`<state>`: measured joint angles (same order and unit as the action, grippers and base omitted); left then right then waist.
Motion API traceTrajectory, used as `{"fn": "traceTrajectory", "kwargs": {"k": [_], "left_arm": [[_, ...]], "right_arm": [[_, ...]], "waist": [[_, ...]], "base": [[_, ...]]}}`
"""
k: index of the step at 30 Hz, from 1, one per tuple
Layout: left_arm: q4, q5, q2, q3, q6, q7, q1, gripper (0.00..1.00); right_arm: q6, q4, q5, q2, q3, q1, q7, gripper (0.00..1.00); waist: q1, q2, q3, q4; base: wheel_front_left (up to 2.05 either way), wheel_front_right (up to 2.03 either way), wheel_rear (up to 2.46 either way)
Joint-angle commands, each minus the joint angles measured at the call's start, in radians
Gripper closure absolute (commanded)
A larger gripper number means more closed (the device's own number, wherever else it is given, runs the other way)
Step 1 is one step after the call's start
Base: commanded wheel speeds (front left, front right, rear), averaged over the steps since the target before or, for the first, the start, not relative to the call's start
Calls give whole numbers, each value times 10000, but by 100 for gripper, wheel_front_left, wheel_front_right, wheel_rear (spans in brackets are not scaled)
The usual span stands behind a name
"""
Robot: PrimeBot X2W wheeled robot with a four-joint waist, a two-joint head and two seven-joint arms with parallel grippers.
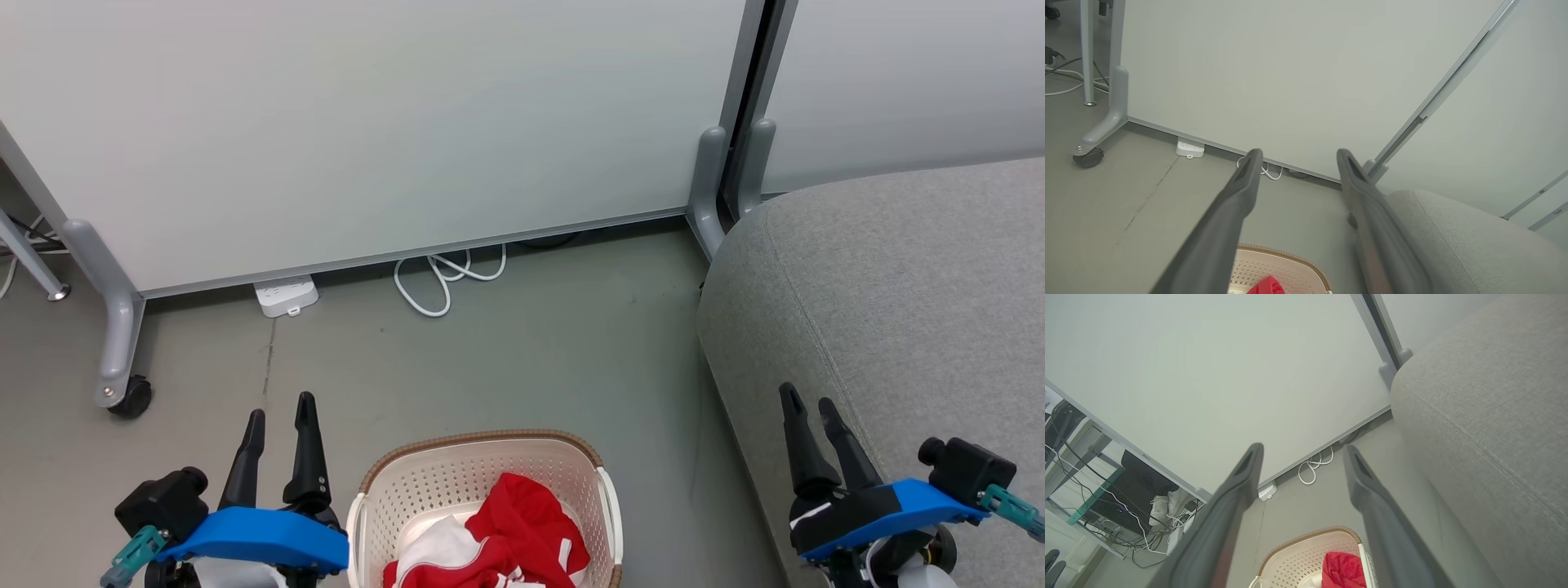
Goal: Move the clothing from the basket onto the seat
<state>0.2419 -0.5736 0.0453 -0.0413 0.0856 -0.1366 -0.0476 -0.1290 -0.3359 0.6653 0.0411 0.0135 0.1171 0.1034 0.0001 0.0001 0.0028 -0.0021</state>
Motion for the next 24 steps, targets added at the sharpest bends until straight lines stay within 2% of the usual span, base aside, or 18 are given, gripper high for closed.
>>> {"fn": "traceTrajectory", "kwargs": {"k": [1, 24], "left_arm": [[-66, 296, 72, -27, 22, -102, -236, 0], [31, 2463, 68, -222, -74, -650, -242, 0]], "right_arm": [[-17, 61, -255, 82, 37, 239, 71, 0], [-22, -162, -2366, 103, 114, 379, 412, 0]], "waist": [[0, -1, 1, 0], [0, -1, 26, -37]], "base": [[0, 0, 0], [0, 0, 0]]}}
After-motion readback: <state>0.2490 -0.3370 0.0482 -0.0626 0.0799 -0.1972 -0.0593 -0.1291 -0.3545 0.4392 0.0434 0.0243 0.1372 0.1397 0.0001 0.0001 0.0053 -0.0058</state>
